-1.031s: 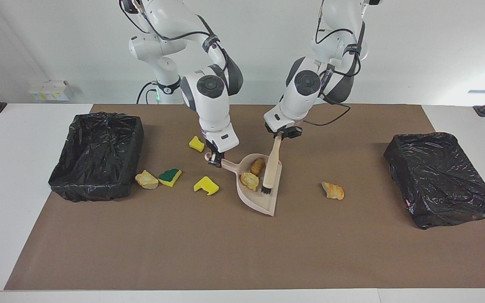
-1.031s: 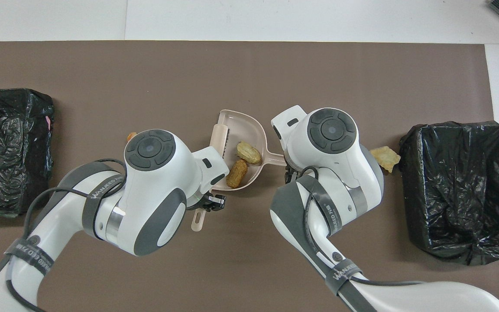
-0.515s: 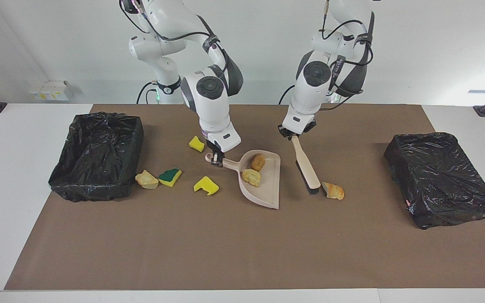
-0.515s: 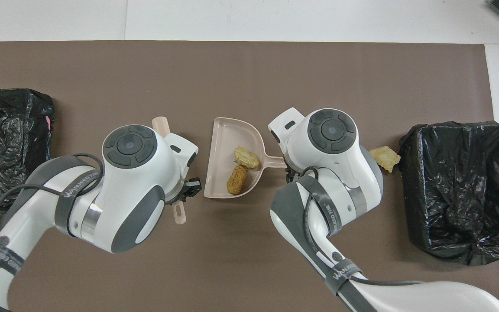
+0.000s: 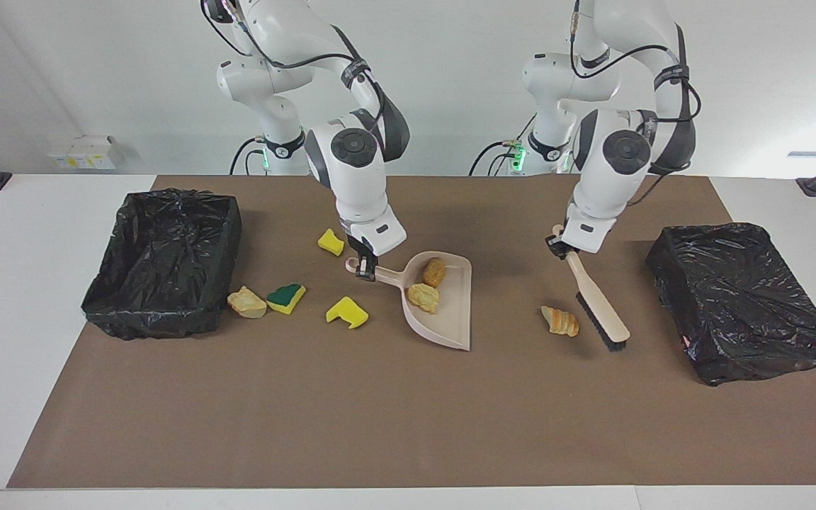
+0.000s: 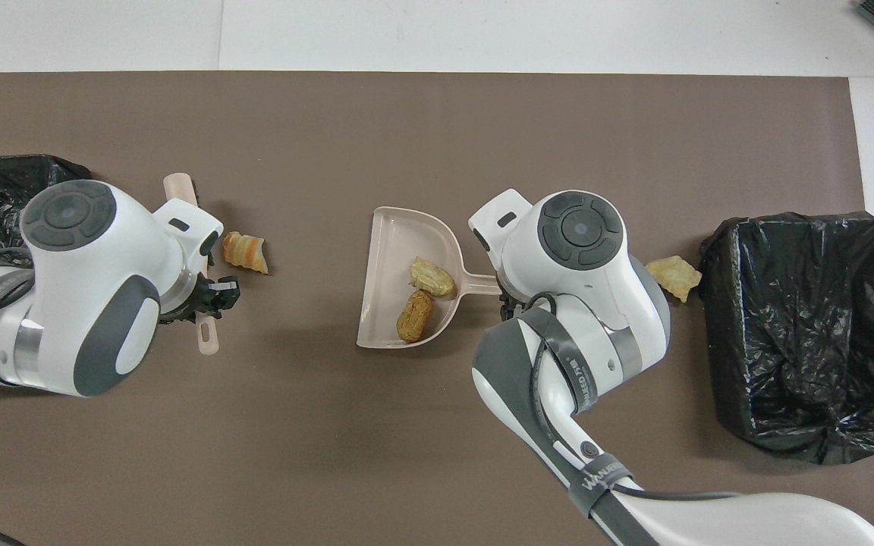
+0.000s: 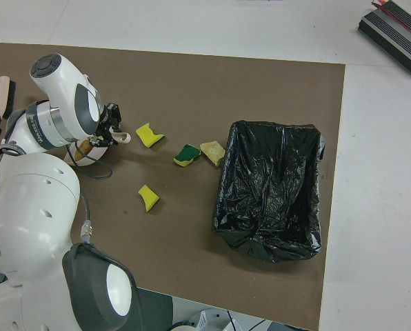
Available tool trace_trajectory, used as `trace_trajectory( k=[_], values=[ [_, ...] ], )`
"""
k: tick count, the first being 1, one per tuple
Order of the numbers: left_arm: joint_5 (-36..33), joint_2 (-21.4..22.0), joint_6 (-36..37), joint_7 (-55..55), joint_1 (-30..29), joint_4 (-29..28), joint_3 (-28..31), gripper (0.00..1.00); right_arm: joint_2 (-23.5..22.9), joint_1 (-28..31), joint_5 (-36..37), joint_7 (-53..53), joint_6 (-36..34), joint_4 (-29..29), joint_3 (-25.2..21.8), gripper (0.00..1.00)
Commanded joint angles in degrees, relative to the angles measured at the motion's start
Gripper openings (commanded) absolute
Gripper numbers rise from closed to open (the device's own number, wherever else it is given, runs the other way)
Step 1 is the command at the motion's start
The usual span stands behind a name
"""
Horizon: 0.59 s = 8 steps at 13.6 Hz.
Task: Sweep and dump trash in bin
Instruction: 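Sweep the remaining crust into the dustpan with the left gripper's brush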
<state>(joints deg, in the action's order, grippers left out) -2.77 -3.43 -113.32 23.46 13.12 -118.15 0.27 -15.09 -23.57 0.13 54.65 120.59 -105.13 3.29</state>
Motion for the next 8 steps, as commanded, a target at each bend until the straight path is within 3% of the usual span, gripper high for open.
trace_trajectory(
  k=[1, 4, 8],
  values=[
    [-0.7, -0.9, -2.9, -9.5, -2.0, -2.5, -0.8, 0.00, 0.4, 0.3, -1.3, 1.7, 0.8, -0.7, 0.4, 0.00],
    [0.7, -1.4, -3.2, -14.8, 0.3, -4.4, -1.2, 0.00, 0.3, 0.3, -1.3, 1.6, 0.8, -0.7, 0.4, 0.00],
    [8.2, -1.2, -3.7, -16.3, 7.1, -4.8, -1.3, 0.00, 0.3, 0.3, -1.3, 1.5, 0.8, -0.7, 0.4, 0.00]
  ],
)
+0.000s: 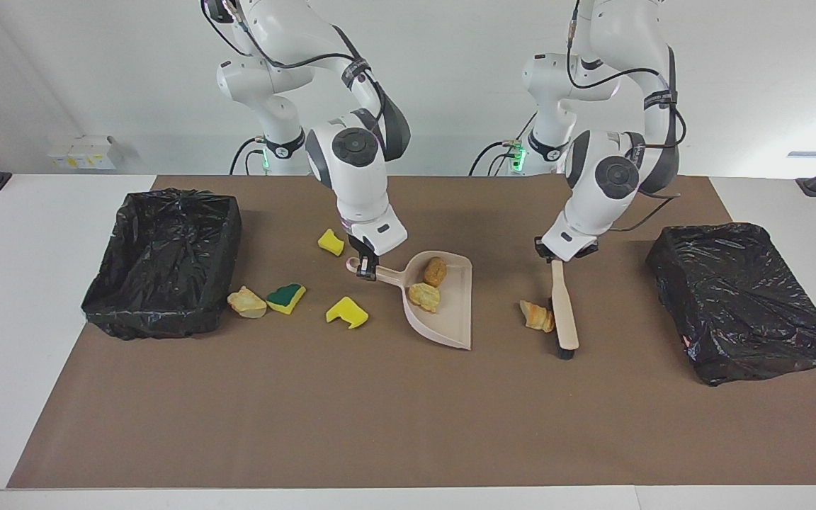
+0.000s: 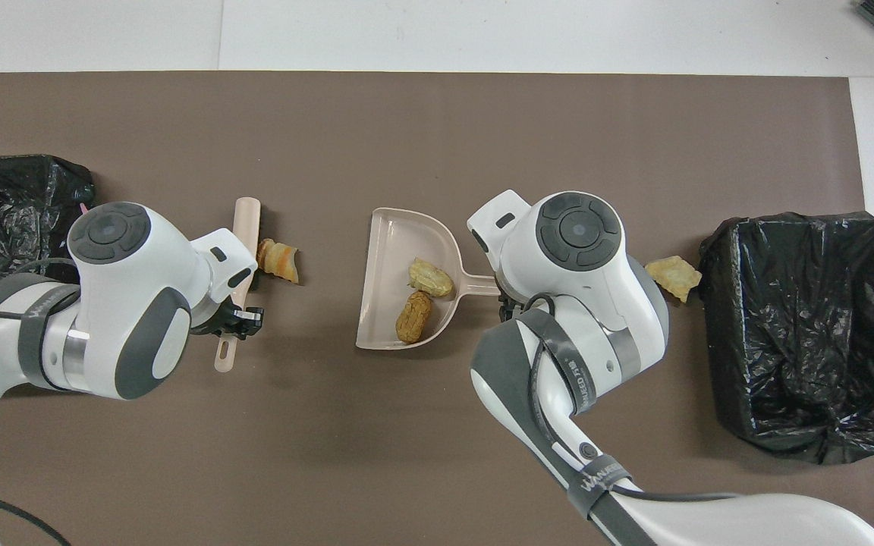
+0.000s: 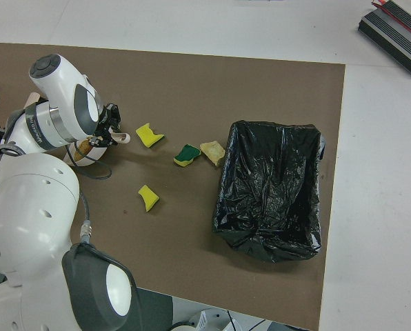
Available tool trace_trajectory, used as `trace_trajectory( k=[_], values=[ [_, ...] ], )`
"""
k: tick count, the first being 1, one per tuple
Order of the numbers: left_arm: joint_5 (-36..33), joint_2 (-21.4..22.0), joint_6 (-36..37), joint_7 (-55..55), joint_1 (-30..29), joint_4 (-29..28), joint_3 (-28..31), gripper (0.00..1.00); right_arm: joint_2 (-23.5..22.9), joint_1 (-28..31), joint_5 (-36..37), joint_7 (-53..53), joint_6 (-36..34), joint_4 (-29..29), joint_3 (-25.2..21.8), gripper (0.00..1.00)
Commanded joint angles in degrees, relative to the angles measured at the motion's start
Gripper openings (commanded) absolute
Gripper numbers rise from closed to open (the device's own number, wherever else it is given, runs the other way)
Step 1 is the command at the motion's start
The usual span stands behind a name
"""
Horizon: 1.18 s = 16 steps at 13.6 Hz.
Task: Sweep and dump trash in bin
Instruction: 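Sweep the remaining crust into the dustpan with the left gripper's brush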
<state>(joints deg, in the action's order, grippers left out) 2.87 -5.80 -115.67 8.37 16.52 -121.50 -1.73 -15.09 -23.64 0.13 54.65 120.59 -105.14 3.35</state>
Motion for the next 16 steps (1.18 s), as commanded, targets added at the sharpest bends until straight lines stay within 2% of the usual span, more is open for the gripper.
trace_trajectory(
  k=[1, 4, 7, 10, 12, 16],
  values=[
    [5.5, 1.4, -1.6, -1.3, 5.6, -2.0, 0.7, 0.00, 0.4, 0.3, -1.3, 1.5, 0.8, -0.7, 0.3, 0.00],
    [11.5, 2.2, -3.8, -0.1, 12.3, -3.0, 0.8, 0.00, 0.4, 0.4, -1.3, 1.6, 0.7, -0.8, 0.4, 0.00],
    [15.1, 2.4, -4.3, 0.1, 15.9, -2.5, 0.8, 0.00, 0.4, 0.5, -1.4, 1.3, 0.8, -0.8, 0.4, 0.00],
    [15.1, 1.6, -2.2, 2.4, 16.1, 0.5, 0.9, 0.00, 0.4, 1.0, -1.5, 1.2, 0.7, -0.8, 0.4, 0.00],
    [14.5, 2.5, -1.7, 4.9, 15.4, 1.0, 1.4, 0.00, 0.9, 1.0, -2.1, 1.3, 0.3, -0.8, 0.4, 0.00],
    [9.3, 5.1, 2.7, 10.5, 12.9, 5.1, 1.6, 0.00, 2.4, 3.2, -8.9, 4.8, 0.0, -0.8, 0.3, 0.00]
  ],
)
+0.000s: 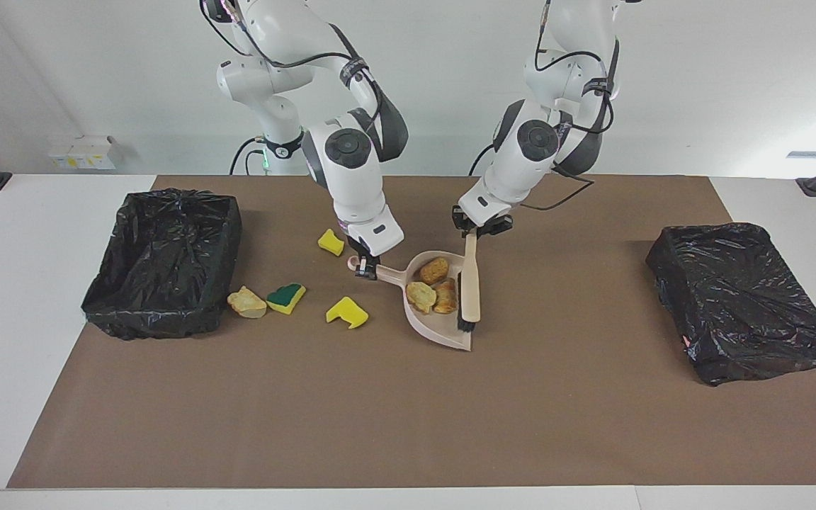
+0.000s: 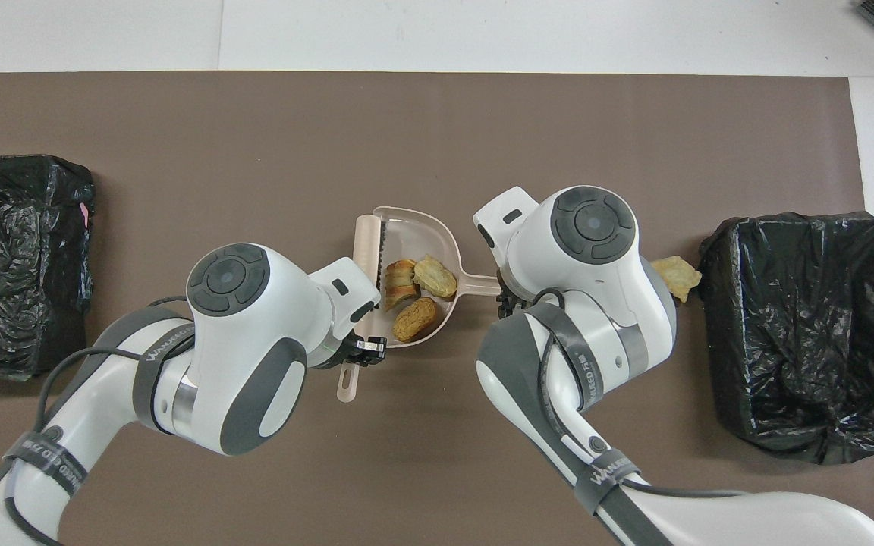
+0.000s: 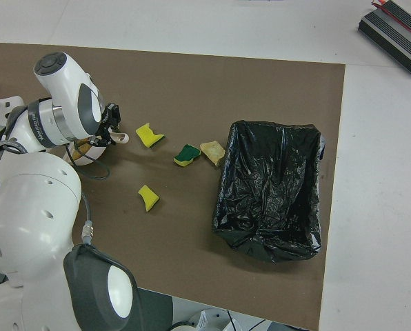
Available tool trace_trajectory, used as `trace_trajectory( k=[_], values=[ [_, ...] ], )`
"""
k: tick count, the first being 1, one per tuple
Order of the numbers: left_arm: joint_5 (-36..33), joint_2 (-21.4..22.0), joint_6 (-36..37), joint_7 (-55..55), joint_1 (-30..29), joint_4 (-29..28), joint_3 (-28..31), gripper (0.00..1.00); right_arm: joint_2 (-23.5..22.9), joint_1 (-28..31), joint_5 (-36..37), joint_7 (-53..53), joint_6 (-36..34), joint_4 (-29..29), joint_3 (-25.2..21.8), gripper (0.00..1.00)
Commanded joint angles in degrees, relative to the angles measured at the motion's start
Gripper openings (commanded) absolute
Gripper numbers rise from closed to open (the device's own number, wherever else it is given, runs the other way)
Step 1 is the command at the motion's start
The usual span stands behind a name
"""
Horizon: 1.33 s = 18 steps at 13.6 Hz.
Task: Sweep and dump trash in bin
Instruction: 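Sweep the remaining crust into the dustpan with the left gripper's brush, then carry the loaded dustpan to the black bag with the right gripper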
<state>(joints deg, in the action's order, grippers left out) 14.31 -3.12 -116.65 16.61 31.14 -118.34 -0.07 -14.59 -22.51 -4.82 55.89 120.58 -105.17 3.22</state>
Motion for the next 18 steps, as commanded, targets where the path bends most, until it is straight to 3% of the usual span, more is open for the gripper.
trace_trajectory(
  k=[1, 4, 8, 12, 18],
  values=[
    [-2.6, 3.4, 6.2, 2.2, -3.5, 3.4, -0.2, 0.00, 2.7, 2.9, -5.4, 4.4, -0.1, -0.7, 0.5, 0.00],
    [-5.3, 5.7, 10.2, 2.5, -4.5, 3.5, -0.3, 0.00, 4.1, 8.1, -14.1, 10.6, -0.3, -0.6, 0.5, 0.00],
    [-5.3, 8.2, 10.7, 3.8, -3.6, 0.3, -0.8, 0.00, 5.5, 13.2, -17.8, 13.4, -2.5, 0.4, 0.5, 0.00],
    [-5.3, 14.4, 5.2, 8.7, 1.5, -9.6, -2.1, 0.00, 6.3, 20.7, -21.5, 20.0, -8.9, 3.2, 0.4, 0.00],
    [-5.3, 15.0, -7.5, 24.8, 12.7, -21.4, -5.7, 0.00, 7.5, 32.9, -24.4, 32.4, -17.6, 3.8, 0.0, 0.00]
  ],
)
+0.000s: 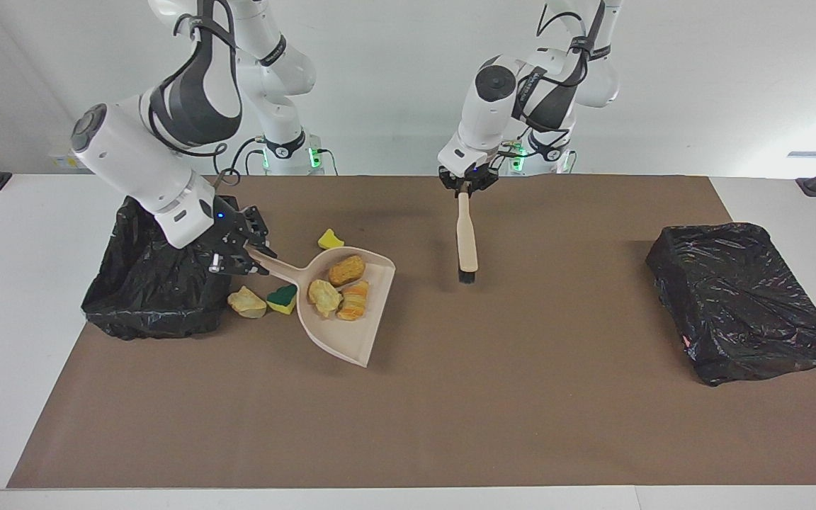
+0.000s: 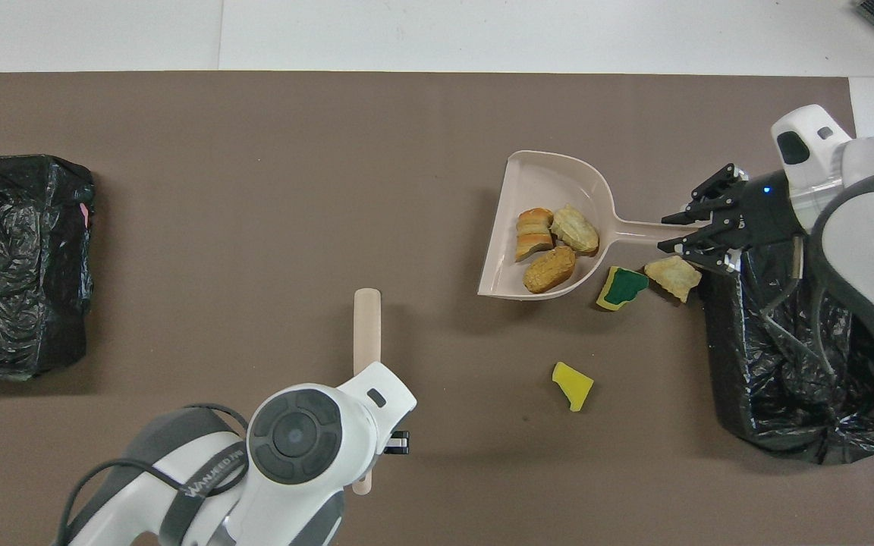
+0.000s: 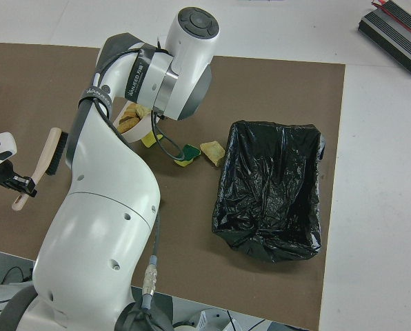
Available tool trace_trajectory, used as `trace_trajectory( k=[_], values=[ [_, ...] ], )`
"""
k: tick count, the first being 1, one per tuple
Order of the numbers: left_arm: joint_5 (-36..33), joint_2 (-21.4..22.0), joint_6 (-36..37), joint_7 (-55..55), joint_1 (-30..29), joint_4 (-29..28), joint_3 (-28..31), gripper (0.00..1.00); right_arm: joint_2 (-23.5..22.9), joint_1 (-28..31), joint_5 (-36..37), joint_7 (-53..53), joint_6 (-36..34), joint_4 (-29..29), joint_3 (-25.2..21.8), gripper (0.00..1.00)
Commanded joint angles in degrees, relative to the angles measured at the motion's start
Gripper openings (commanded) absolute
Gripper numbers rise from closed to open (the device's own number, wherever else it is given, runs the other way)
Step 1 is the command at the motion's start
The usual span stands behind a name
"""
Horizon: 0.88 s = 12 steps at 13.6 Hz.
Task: Sweep and dump trash in bin
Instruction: 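Carry the loaded dustpan to the black bag with the right gripper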
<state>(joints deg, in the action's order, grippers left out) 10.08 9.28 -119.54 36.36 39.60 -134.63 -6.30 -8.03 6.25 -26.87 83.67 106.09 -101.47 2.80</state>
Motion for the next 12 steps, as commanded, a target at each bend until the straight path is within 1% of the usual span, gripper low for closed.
trace_trajectory(
  k=[1, 2, 3, 5, 7, 9, 10, 11, 12],
  values=[
    [-1.0, 2.7, -6.7, 7.6, 6.4, -6.8, 0.5, 0.00, 1.0, 6.2, -2.6, 7.1, -4.3, 0.3, 0.4, 0.00],
    [-1.0, 2.8, -9.1, 9.8, 8.9, -8.5, 0.5, 0.00, 1.3, 8.7, -2.7, 9.6, -5.8, 0.3, 0.3, 0.00],
    [-1.0, 2.8, -11.0, 10.9, 9.9, -9.9, 0.5, 0.00, 1.4, 10.7, -2.8, 11.2, -6.9, 0.4, 0.3, 0.00],
    [-1.0, 3.1, -13.4, 11.4, 11.0, -12.1, 0.4, 0.00, 2.3, 14.8, -4.3, 14.9, -9.7, 0.3, 0.1, 0.00],
    [-1.0, 2.8, -15.0, 11.4, 11.4, -13.2, 0.4, 0.00, 2.8, 19.8, -4.0, 19.8, -12.4, 0.5, 0.0, 0.00],
    [-1.0, 2.7, -16.9, 11.4, 11.6, -14.6, 0.4, 0.00, 3.1, 22.9, -3.7, 23.5, -15.1, 1.4, -0.5, 0.00],
    [-0.9, 2.6, -16.9, 11.4, 11.6, -14.5, 0.4, 0.17, 3.1, 23.8, -3.5, 25.2, -16.2, 1.6, -1.6, 0.00],
    [-0.9, 2.3, -16.3, 11.4, 11.6, -14.1, 0.5, 0.37, 3.1, 23.9, -3.5, 26.4, -16.7, 1.8, -2.9, 0.00],
    [-0.9, 2.2, -16.3, 11.4, 11.1, -14.0, 0.5, 0.33, 3.1, 23.9, -3.3, 26.8, -17.1, 2.7, -3.5, 0.00]
  ],
)
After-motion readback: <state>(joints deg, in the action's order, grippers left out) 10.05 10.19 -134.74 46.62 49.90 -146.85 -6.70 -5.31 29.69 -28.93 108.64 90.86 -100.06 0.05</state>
